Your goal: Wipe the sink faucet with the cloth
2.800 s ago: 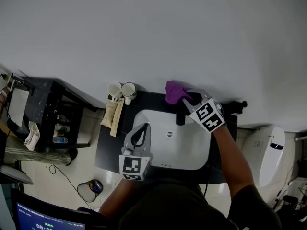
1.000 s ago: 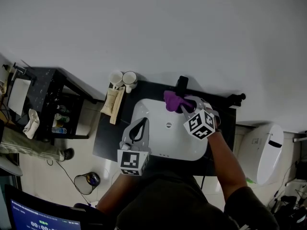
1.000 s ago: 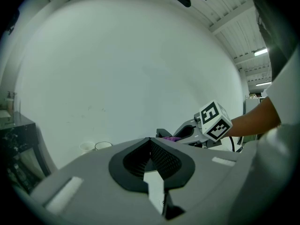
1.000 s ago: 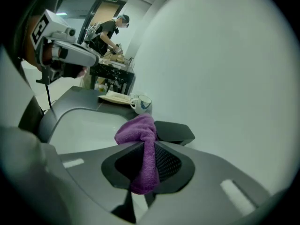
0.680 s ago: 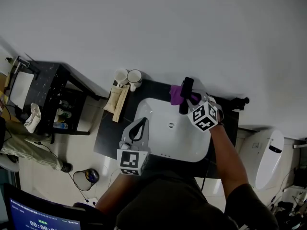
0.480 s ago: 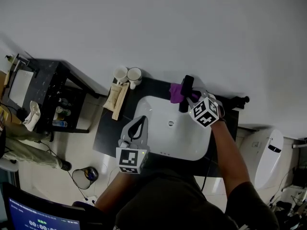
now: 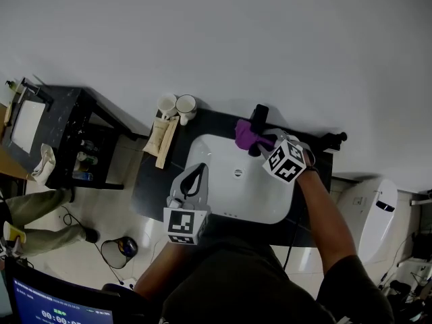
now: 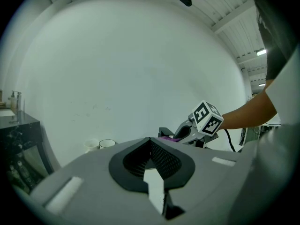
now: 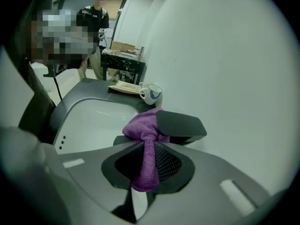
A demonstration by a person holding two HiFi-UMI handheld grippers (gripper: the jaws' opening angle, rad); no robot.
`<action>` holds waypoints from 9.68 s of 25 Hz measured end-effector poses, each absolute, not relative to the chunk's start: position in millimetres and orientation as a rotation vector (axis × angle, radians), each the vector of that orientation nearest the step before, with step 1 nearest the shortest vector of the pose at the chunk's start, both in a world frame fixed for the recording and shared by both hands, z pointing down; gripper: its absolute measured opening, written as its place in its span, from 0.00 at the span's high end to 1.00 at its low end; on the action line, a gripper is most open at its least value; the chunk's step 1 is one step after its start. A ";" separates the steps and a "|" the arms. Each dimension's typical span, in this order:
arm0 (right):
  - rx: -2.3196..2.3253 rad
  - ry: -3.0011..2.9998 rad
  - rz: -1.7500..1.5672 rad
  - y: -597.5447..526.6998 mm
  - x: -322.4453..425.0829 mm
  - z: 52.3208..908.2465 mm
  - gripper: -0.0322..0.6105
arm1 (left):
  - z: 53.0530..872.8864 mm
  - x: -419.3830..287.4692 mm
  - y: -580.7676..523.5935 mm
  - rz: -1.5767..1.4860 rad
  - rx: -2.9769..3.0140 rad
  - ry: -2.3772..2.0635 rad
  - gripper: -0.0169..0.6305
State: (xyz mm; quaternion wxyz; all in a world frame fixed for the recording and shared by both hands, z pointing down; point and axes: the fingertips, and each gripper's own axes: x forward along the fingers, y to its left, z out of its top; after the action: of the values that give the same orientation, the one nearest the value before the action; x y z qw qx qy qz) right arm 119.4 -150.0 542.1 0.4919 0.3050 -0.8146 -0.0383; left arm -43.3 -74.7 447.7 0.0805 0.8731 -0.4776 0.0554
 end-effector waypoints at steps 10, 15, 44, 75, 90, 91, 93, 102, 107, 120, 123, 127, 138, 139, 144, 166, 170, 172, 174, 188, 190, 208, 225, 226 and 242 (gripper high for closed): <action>0.653 -1.993 -0.076 -113.9 108.8 545.3 0.86 | 446.1 -44.4 -72.0 0.162 2.622 -1.418 0.95; 0.593 -2.012 -0.079 -95.6 104.1 543.6 0.86 | 445.0 -40.2 -69.9 0.160 2.631 -1.407 0.95; 1.013 -1.922 -0.034 -190.4 200.7 523.6 0.86 | 452.6 -31.8 -60.1 0.281 2.607 -1.446 0.95; 0.784 -2.011 0.210 -214.8 163.5 634.2 0.86 | 493.8 -46.7 -31.1 0.448 2.460 -1.559 0.95; 1.091 -2.086 0.241 -199.5 187.5 610.9 0.86 | 482.7 -52.0 -35.5 0.380 2.493 -1.535 0.95; 1.109 -2.087 0.232 -194.6 191.2 605.8 0.85 | 483.0 -52.6 -35.2 0.378 2.496 -1.532 0.95; 1.136 -2.088 0.208 -183.3 198.5 594.9 0.85 | 483.0 -52.3 -34.4 0.373 2.502 -1.522 0.95; 0.959 -2.236 0.276 -112.3 185.4 587.9 0.85 | 481.4 -54.8 -30.3 0.333 2.514 -1.509 0.95; 0.998 -2.432 0.469 -123.7 161.0 583.7 0.85 | 482.9 -69.2 -31.6 0.333 2.494 -1.543 0.95; 1.285 -2.450 0.642 -183.0 164.3 588.7 0.85 | 483.1 -101.4 -10.9 0.354 2.408 -1.618 0.95; 1.296 -2.451 0.703 -188.0 168.3 588.2 0.85 | 482.2 -94.6 -13.9 0.339 2.415 -1.604 0.95; 1.260 -2.438 0.768 -188.9 162.0 593.2 0.86 | 475.5 -88.7 -22.5 0.322 2.433 -1.599 0.95; 1.265 -2.231 0.958 -194.4 146.9 642.8 0.86 | 482.2 -85.6 -23.0 0.348 2.449 -1.570 0.95; 1.269 -2.222 1.000 -194.4 146.8 648.5 0.86 | 481.1 -88.1 -24.4 0.343 2.446 -1.577 0.95; 1.284 -2.229 1.051 -192.9 148.7 654.8 0.86 | 481.1 -100.3 -29.0 0.325 2.430 -1.603 0.95; 1.671 -2.325 1.266 -114.3 96.1 613.1 0.86 | 469.2 -84.8 -56.4 0.226 2.605 -1.366 0.95; 1.812 -2.297 1.422 -113.9 75.3 607.4 0.86 | 469.6 -92.5 -61.9 0.225 2.625 -1.335 0.95; 1.922 -2.289 1.518 -116.1 69.2 598.9 0.86 | 469.0 -96.6 -63.5 0.223 2.634 -1.319 0.95; 2.069 -2.271 1.608 -123.3 68.5 588.0 0.86 | 467.9 -100.4 -65.4 0.223 2.648 -1.307 0.95; 2.912 -1.837 1.726 -184.1 99.4 563.4 0.86 | 467.5 -133.9 -71.4 0.229 2.659 -1.282 0.95; 2.995 -1.793 1.714 -191.3 104.8 559.0 0.86 | 472.3 -140.8 -72.0 0.246 2.656 -1.284 0.95; 3.209 -1.583 1.779 -199.7 121.0 569.1 0.86 | 472.3 -151.8 -70.6 0.248 2.663 -1.261 0.95; 3.129 -1.456 1.870 -182.8 135.6 656.9 0.87 | 480.4 -164.1 -83.0 0.303 2.630 -1.316 0.95; 3.111 -1.489 1.861 -183.0 135.5 657.6 0.87 | 479.8 -162.1 -83.2 0.300 2.629 -1.316 0.95; 2.498 -2.169 1.624 -160.0 63.0 608.8 0.86 | 474.7 -115.3 -59.0 0.249 2.595 -1.300 0.95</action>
State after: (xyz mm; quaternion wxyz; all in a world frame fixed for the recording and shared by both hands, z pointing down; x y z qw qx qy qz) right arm 63.0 -160.0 608.8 -0.2688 0.6528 -0.5669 0.4245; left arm -115.3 -59.0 474.7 0.1142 0.8850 -0.4434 0.0850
